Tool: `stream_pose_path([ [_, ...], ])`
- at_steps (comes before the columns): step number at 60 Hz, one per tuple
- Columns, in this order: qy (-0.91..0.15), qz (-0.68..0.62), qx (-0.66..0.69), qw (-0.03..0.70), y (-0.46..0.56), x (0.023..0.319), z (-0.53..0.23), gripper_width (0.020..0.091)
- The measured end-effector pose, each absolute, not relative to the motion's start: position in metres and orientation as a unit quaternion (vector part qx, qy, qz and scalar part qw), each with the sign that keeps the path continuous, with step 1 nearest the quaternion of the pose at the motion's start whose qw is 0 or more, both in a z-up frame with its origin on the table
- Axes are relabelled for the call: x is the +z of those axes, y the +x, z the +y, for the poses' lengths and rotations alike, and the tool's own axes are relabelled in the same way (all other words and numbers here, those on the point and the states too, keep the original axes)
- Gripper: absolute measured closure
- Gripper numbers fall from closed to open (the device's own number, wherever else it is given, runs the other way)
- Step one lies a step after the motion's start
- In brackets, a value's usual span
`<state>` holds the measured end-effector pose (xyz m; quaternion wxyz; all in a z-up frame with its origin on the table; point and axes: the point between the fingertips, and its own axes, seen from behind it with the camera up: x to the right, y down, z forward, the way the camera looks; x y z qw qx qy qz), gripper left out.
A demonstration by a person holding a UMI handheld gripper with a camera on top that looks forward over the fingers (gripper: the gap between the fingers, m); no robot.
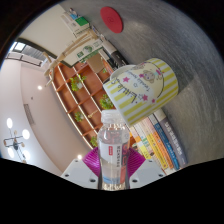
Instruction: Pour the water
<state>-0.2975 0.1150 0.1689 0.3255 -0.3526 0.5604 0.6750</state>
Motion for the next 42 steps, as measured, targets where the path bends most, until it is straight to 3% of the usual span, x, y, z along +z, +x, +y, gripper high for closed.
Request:
stream_pose_path([
  [9,-0.393,0.544,0.655,0.349,-0.304,0.171,0.109,0.0763],
  [17,-0.522,0.446,0.564,0.459,-0.300,0.197,0.102,0.0763],
  [24,-0.623,0.325,0.414,0.579,-0.264,0.229,0.097,0.0764],
  [28,-0.674,0.262,0.296,0.624,-0.231,0.232,0.093,0.0764],
  [35,-0.720,0.207,0.075,0.658,-0.159,0.224,0.082,0.0763],
  [42,-0.719,0.197,-0.053,0.664,-0.092,0.211,0.075,0.0754],
])
